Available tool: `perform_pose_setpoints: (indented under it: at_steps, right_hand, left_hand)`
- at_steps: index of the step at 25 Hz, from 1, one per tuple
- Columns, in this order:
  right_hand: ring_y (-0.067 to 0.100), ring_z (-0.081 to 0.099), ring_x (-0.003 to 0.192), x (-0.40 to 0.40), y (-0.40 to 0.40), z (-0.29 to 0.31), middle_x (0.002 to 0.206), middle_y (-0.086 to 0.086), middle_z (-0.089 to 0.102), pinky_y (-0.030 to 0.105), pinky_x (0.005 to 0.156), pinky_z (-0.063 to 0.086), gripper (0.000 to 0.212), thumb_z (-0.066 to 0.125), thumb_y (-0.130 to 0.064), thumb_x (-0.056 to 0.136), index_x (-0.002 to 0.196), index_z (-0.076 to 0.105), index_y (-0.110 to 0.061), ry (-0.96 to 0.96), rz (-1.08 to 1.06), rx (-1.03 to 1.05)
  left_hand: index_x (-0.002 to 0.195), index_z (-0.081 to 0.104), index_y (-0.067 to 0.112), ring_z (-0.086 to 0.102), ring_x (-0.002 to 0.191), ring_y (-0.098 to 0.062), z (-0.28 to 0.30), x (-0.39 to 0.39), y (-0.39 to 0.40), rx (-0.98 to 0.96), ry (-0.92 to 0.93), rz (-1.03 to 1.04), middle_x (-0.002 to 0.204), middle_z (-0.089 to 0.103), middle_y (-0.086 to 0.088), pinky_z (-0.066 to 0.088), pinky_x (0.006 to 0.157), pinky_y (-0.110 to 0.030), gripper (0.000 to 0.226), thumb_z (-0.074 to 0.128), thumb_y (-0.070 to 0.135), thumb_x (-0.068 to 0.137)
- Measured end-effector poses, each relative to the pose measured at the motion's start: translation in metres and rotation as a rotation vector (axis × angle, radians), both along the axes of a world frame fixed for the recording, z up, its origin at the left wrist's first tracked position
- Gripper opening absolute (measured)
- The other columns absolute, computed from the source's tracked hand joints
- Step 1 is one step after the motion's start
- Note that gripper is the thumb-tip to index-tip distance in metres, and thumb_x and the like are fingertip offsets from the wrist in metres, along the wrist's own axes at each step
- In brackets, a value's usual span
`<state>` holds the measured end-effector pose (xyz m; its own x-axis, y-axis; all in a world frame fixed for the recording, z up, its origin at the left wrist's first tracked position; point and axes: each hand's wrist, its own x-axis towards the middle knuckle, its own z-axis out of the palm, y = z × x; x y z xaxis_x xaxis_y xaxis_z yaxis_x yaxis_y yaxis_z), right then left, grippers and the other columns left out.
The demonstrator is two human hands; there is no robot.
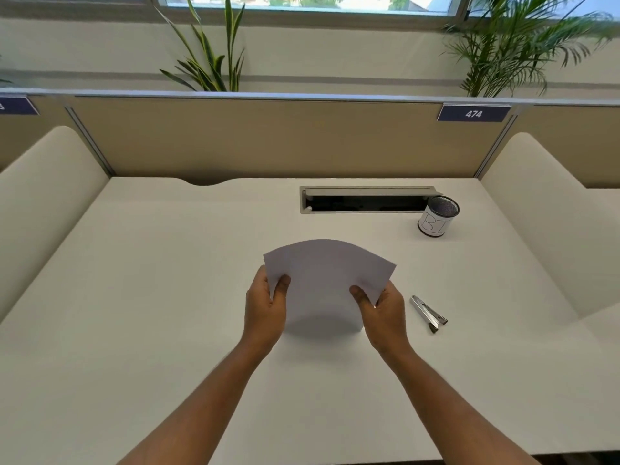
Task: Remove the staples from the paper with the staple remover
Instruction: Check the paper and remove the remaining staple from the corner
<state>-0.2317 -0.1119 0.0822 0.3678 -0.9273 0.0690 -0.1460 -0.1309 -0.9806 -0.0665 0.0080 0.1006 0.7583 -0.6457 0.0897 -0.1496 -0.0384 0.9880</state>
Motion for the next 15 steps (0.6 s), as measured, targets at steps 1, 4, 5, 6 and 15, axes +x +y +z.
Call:
perform_pose_setpoints:
  at_steps: [1, 4, 5, 6, 15]
  right_hand:
    - [0.004, 0.070, 0.092, 0.000, 0.001, -0.003, 0.099, -0.015, 0.073, 0.015, 0.075, 0.052, 0.020, 0.071, -0.014, 0.094, 0.107, 0.066, -0.029, 0.025, -0.003, -0.006]
    - [0.004, 0.069, 0.088, 0.000, -0.001, -0.005, 0.096, -0.011, 0.074, 0.016, 0.073, 0.053, 0.013, 0.069, -0.017, 0.096, 0.105, 0.067, -0.027, 0.030, -0.040, -0.031]
    - [0.003, 0.069, 0.087, -0.001, 0.000, -0.006, 0.096, -0.011, 0.074, 0.016, 0.072, 0.053, 0.013, 0.069, -0.017, 0.096, 0.104, 0.067, -0.027, 0.037, -0.029, -0.031]
    - [0.000, 0.068, 0.086, 0.000, 0.002, -0.008, 0.095, -0.013, 0.073, 0.015, 0.072, 0.052, 0.015, 0.068, -0.015, 0.096, 0.103, 0.067, -0.028, 0.053, -0.011, -0.022]
    - [-0.002, 0.067, 0.088, -0.002, 0.006, -0.023, 0.096, -0.016, 0.071, 0.018, 0.076, 0.050, 0.013, 0.064, -0.014, 0.098, 0.104, 0.066, -0.025, 0.142, -0.001, 0.033]
  left_hand:
    - [0.118, 0.059, 0.032, 0.067, 0.103, -0.009, -0.006, 0.000, 0.001, 0.011, 0.007, 0.005, 0.111, 0.071, 0.010, 0.057, 0.090, -0.036, 0.021, 0.054, 0.018, 0.103]
    - [0.124, 0.056, 0.028, 0.066, 0.104, -0.008, -0.012, -0.001, 0.002, 0.009, 0.011, 0.010, 0.114, 0.069, 0.008, 0.055, 0.087, -0.029, 0.022, 0.053, 0.021, 0.103]
    - [0.125, 0.055, 0.026, 0.066, 0.104, -0.007, -0.013, -0.002, 0.002, 0.014, 0.019, 0.001, 0.114, 0.069, 0.009, 0.055, 0.086, -0.027, 0.022, 0.053, 0.022, 0.103]
    - [0.127, 0.056, 0.025, 0.066, 0.105, -0.006, -0.015, -0.004, 0.002, 0.027, 0.027, -0.014, 0.115, 0.069, 0.009, 0.055, 0.086, -0.027, 0.024, 0.053, 0.023, 0.103]
    - [0.131, 0.053, 0.023, 0.064, 0.103, 0.002, -0.022, -0.004, 0.001, 0.071, 0.013, -0.050, 0.115, 0.068, 0.013, 0.052, 0.080, -0.013, 0.029, 0.053, 0.028, 0.102]
